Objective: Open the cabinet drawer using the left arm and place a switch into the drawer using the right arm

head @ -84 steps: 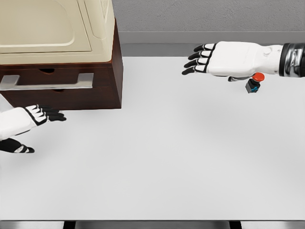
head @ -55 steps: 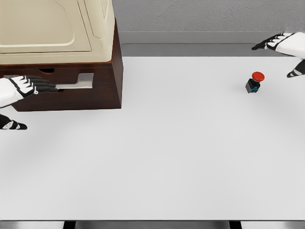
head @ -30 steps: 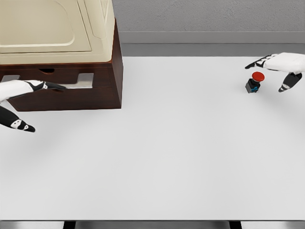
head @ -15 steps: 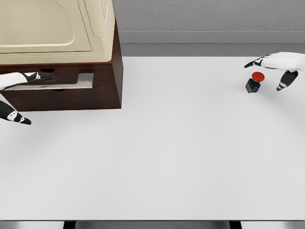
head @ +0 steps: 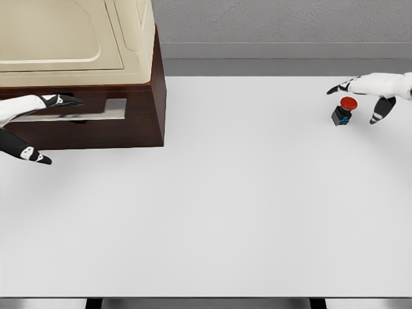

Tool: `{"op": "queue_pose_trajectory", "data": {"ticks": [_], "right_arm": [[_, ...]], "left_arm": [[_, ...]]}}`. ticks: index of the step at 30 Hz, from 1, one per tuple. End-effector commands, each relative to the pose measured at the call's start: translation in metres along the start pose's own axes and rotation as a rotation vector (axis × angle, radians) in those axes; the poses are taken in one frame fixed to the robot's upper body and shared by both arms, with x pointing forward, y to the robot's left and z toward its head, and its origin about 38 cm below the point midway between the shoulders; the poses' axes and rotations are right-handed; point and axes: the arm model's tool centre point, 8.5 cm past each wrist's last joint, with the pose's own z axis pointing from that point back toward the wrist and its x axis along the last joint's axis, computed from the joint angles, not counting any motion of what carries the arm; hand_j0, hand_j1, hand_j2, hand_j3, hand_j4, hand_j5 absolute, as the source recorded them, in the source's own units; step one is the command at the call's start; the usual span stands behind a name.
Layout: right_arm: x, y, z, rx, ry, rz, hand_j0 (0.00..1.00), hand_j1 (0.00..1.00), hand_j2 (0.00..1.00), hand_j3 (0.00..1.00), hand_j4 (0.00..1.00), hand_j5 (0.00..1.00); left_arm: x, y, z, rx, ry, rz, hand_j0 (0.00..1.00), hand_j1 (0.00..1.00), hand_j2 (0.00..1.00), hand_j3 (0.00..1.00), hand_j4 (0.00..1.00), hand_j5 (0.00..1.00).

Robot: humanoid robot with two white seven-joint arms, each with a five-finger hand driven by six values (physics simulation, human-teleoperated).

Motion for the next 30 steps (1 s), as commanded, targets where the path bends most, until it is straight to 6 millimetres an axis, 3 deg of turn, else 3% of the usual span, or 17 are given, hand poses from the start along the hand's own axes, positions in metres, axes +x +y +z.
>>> {"op": "queue_pose_trajectory", "data": {"ticks": [1,25,30], "right_arm": [[0.001,0.001,-0.001,-0.001,-0.002,-0.006,1.00,1.00,1.00,1.00,1.00,1.00],[0.004,-0.002,-0.010,0.019,0.002,0.002,1.00,1.00,1.00,1.00,1.00,1.00],[0.005,-0.002,-0.011,0.019,0.000,0.002,1.00,1.00,1.00,1.00,1.00,1.00]], "left_arm": [[0.000,-0.002,-0.003,0.000,-0.003,0.005,0.99,0.99,0.99,0.99,0.99,0.99],[-0.016,-0.014,-0.019,-0.010,0.060,0.012,0.98,0.98,0.98,0.98,0.98,0.98],[-0.015,-0.015,-0.021,-0.011,0.056,0.016,0.76,0.76,0.76,0.76,0.76,0.76]]}}
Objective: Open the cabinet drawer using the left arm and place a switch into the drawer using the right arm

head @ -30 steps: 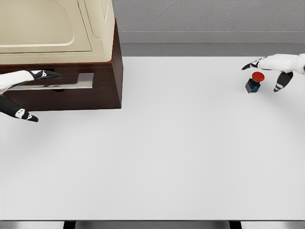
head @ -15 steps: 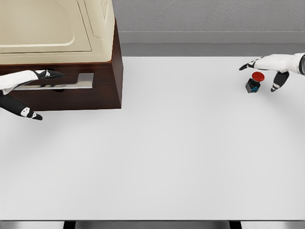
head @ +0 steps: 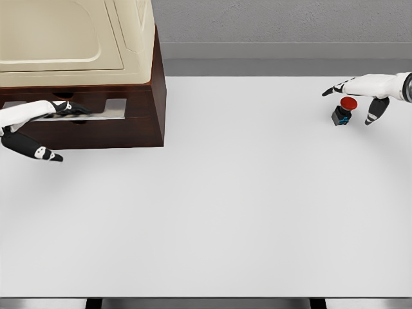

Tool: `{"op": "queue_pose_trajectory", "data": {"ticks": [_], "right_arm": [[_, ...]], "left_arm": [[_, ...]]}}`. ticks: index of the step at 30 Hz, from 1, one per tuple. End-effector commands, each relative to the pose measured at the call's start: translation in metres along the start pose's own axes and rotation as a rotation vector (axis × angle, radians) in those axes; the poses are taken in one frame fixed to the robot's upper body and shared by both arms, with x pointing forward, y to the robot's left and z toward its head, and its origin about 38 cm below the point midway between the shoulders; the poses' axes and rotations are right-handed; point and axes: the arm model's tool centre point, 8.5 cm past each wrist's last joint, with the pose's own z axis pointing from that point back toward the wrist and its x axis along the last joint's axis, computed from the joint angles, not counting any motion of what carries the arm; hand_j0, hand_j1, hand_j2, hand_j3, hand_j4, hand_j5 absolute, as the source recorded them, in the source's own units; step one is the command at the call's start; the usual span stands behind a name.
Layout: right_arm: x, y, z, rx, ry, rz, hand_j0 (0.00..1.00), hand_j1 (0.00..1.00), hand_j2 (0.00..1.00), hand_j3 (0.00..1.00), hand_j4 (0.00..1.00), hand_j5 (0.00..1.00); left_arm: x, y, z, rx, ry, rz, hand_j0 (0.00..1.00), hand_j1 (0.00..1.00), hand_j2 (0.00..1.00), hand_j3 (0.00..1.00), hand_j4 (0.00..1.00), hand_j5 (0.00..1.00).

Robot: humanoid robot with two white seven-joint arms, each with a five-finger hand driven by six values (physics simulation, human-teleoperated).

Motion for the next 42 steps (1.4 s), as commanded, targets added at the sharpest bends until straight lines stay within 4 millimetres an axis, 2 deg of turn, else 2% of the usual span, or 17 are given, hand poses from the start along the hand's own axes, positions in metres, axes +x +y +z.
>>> {"op": "queue_pose_trajectory", "data": {"ticks": [1,8,16,42], "right_arm": [[0.000,-0.001,0.000,-0.005,0.000,-0.005,1.00,1.00,1.00,1.00,1.00,1.00],[0.000,-0.001,0.000,0.000,0.004,0.003,1.00,1.00,1.00,1.00,1.00,1.00],[0.007,-0.003,-0.007,0.015,-0.005,0.020,1.00,1.00,1.00,1.00,1.00,1.00],[0.004,0.000,-0.010,0.032,0.009,0.018,1.00,1.00,1.00,1.00,1.00,1.00]], "left_arm": [[-0.001,-0.004,-0.002,-0.015,0.005,-0.002,0.73,0.73,0.73,0.73,0.73,0.73],[0.001,-0.005,-0.002,-0.025,-0.004,-0.003,0.70,0.70,0.70,0.70,0.70,0.70],[0.001,-0.020,-0.006,-0.079,-0.013,-0.004,0.70,0.70,0.70,0.70,0.70,0.70],[0.000,-0.038,0.031,-0.203,-0.105,-0.111,0.71,0.71,0.71,0.71,0.71,0.71]]}}
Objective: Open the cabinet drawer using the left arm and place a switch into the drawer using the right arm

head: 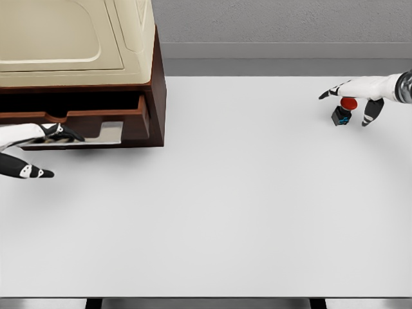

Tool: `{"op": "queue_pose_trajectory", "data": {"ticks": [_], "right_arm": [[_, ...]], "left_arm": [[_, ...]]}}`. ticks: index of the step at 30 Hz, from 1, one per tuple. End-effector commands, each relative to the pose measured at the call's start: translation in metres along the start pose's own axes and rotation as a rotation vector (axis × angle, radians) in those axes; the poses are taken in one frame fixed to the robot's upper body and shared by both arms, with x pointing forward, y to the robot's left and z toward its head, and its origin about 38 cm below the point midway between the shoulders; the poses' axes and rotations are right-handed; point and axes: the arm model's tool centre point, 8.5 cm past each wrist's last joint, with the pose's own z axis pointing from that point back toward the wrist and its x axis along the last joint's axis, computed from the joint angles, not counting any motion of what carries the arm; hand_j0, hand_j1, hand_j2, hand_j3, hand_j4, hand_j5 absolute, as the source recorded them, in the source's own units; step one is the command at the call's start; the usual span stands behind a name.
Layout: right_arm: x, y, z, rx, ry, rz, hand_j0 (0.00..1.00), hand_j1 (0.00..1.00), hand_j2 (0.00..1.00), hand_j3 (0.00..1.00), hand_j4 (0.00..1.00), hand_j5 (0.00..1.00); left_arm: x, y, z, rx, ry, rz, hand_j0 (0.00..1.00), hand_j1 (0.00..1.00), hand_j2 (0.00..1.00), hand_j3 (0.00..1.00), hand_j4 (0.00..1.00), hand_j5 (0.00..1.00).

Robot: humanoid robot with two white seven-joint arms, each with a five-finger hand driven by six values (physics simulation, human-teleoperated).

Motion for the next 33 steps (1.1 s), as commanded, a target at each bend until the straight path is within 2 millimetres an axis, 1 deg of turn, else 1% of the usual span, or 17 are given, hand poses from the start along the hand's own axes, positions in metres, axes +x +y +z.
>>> {"op": "queue_pose_trajectory", "data": {"ticks": [1,7,11,12,22,24,25,27,33], "right_arm": [[-0.001,0.000,0.001,-0.004,0.001,-0.005,1.00,1.00,1.00,1.00,1.00,1.00],[-0.001,0.000,0.001,-0.004,0.001,-0.005,1.00,1.00,1.00,1.00,1.00,1.00],[-0.001,-0.001,0.001,-0.004,0.003,-0.002,1.00,1.00,1.00,1.00,1.00,1.00],[-0.001,-0.001,0.001,-0.004,0.003,-0.002,1.00,1.00,1.00,1.00,1.00,1.00],[0.000,-0.001,0.000,-0.004,0.002,-0.002,1.00,1.00,1.00,1.00,1.00,1.00],[0.000,-0.001,0.000,-0.004,0.002,-0.002,1.00,1.00,1.00,1.00,1.00,1.00],[-0.001,-0.001,0.001,-0.004,0.003,-0.002,1.00,1.00,1.00,1.00,1.00,1.00],[-0.001,-0.001,0.000,0.002,0.007,0.005,1.00,1.00,1.00,1.00,1.00,1.00],[-0.001,-0.001,0.000,0.002,0.007,0.005,1.00,1.00,1.00,1.00,1.00,1.00]], "left_arm": [[-0.007,-0.022,-0.010,-0.072,0.004,-0.117,0.71,0.71,0.71,0.71,0.71,0.71],[-0.008,-0.033,-0.013,-0.104,-0.013,-0.110,0.71,0.71,0.71,0.71,0.71,0.71],[-0.008,-0.038,-0.009,-0.123,-0.036,-0.124,0.71,0.71,0.71,0.71,0.71,0.71],[-0.008,-0.037,-0.006,-0.128,-0.035,-0.134,0.71,0.71,0.71,0.71,0.71,0.71],[-0.003,-0.053,0.016,-0.205,-0.131,-0.192,0.72,0.72,0.72,0.72,0.72,0.72],[-0.005,-0.055,0.020,-0.219,-0.116,-0.185,0.72,0.72,0.72,0.72,0.72,0.72],[-0.007,-0.059,0.020,-0.231,-0.113,-0.172,0.72,0.72,0.72,0.72,0.72,0.72],[-0.008,-0.059,0.023,-0.237,-0.102,-0.175,0.72,0.72,0.72,0.72,0.72,0.72],[-0.015,-0.067,0.038,-0.294,-0.045,-0.154,0.72,0.72,0.72,0.72,0.72,0.72]]}}
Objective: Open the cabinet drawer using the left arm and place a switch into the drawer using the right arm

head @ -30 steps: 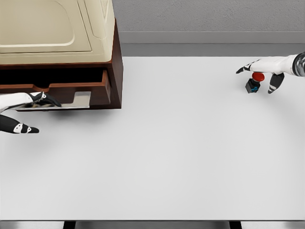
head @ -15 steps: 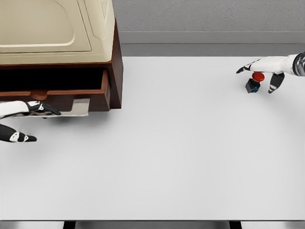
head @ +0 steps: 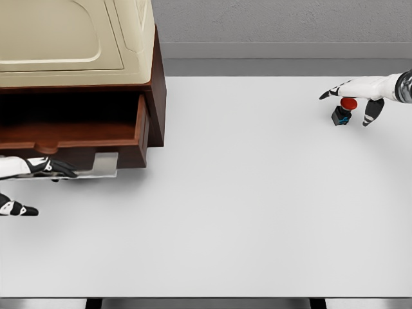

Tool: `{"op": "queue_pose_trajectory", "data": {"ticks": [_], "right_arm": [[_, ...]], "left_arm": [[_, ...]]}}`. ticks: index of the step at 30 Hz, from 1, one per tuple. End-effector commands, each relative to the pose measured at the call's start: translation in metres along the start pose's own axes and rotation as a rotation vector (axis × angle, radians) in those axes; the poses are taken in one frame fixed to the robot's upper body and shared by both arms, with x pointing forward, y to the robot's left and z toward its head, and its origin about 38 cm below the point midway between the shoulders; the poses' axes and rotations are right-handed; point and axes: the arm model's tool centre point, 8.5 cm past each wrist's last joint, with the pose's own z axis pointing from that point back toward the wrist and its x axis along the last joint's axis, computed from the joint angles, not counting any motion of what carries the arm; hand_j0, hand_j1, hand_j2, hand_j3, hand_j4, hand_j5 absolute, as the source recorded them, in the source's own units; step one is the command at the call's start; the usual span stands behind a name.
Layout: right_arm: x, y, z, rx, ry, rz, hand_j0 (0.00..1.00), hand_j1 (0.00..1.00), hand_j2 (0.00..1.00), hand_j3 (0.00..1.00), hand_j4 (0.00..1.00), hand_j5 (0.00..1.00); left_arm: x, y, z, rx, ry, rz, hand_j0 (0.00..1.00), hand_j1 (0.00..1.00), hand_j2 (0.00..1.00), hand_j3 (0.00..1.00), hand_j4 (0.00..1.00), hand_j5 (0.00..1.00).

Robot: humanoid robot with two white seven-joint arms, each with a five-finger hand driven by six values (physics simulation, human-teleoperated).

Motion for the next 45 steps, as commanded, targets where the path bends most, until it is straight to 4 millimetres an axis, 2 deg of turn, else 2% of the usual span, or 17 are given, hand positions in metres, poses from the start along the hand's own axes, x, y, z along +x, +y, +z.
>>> {"op": "queue_pose_trajectory", "data": {"ticks": [1,11,14,16,17,18,19,20,23,24,25,27,29,40,42,45], "right_arm": [[-0.001,0.000,0.001,-0.003,0.002,-0.004,1.00,1.00,1.00,1.00,1.00,1.00],[0.001,-0.001,-0.001,-0.004,-0.002,-0.003,1.00,1.00,1.00,1.00,1.00,1.00],[0.001,-0.001,-0.001,-0.003,-0.002,-0.002,1.00,1.00,1.00,1.00,1.00,1.00],[0.001,-0.001,-0.001,-0.004,-0.002,-0.003,1.00,1.00,1.00,1.00,1.00,1.00],[0.001,-0.001,-0.001,-0.003,-0.002,-0.002,1.00,1.00,1.00,1.00,1.00,1.00],[0.001,-0.002,-0.001,-0.005,-0.001,-0.001,1.00,1.00,1.00,1.00,1.00,1.00],[0.001,-0.001,-0.001,-0.003,-0.002,-0.002,1.00,1.00,1.00,1.00,1.00,1.00],[0.001,-0.001,-0.001,-0.003,-0.002,-0.002,1.00,1.00,1.00,1.00,1.00,1.00],[0.001,-0.001,-0.001,-0.003,-0.002,-0.002,1.00,1.00,1.00,1.00,1.00,1.00],[0.001,-0.001,-0.001,-0.004,-0.002,-0.003,1.00,1.00,1.00,1.00,1.00,1.00],[0.001,-0.001,-0.001,-0.003,-0.002,-0.002,1.00,1.00,1.00,1.00,1.00,1.00],[0.001,-0.002,0.000,-0.004,0.000,-0.001,1.00,1.00,1.00,1.00,1.00,1.00],[0.001,-0.002,0.000,-0.004,0.000,-0.001,1.00,1.00,1.00,1.00,1.00,1.00],[0.001,-0.002,-0.001,-0.005,-0.001,-0.001,1.00,1.00,1.00,1.00,1.00,1.00],[0.001,-0.002,-0.001,-0.005,-0.001,-0.001,1.00,1.00,1.00,1.00,1.00,1.00],[0.001,-0.002,-0.001,-0.005,-0.001,-0.001,1.00,1.00,1.00,1.00,1.00,1.00]], "left_arm": [[-0.019,-0.035,0.007,-0.205,0.109,-0.129,0.72,0.72,0.72,0.72,0.72,0.72],[-0.024,-0.045,0.030,-0.278,0.192,-0.097,0.72,0.72,0.72,0.72,0.72,0.72],[-0.022,-0.041,0.038,-0.283,0.219,-0.105,0.74,0.74,0.74,0.74,0.74,0.74],[-0.019,-0.034,0.049,-0.291,0.256,-0.117,0.80,0.80,0.80,0.80,0.80,0.80],[-0.016,-0.028,0.057,-0.289,0.277,-0.115,0.86,0.86,0.86,0.86,0.86,0.86],[-0.014,-0.024,0.061,-0.284,0.289,-0.123,0.97,0.97,0.97,0.97,0.97,0.97],[-0.012,-0.018,0.060,-0.246,0.280,-0.123,1.00,1.00,1.00,1.00,1.00,1.00],[-0.008,-0.008,0.060,-0.198,0.270,-0.130,1.00,1.00,1.00,1.00,1.00,1.00],[0.017,0.040,0.062,-0.013,0.239,-0.248,1.00,1.00,1.00,1.00,1.00,1.00],[0.024,0.050,0.063,0.022,0.232,-0.279,1.00,1.00,1.00,1.00,1.00,1.00],[0.027,0.055,0.064,0.041,0.228,-0.288,1.00,1.00,1.00,1.00,1.00,1.00],[0.041,0.076,0.068,0.176,0.203,-0.339,1.00,1.00,1.00,1.00,1.00,1.00],[0.048,0.085,0.069,0.209,0.193,-0.366,1.00,1.00,1.00,1.00,1.00,1.00],[0.045,0.080,0.068,0.162,0.205,-0.363,1.00,1.00,1.00,1.00,1.00,1.00],[0.039,0.072,0.057,0.124,0.174,-0.341,1.00,1.00,1.00,1.00,1.00,1.00],[0.037,0.069,0.053,0.121,0.156,-0.330,1.00,1.00,1.00,1.00,1.00,1.00]]}}
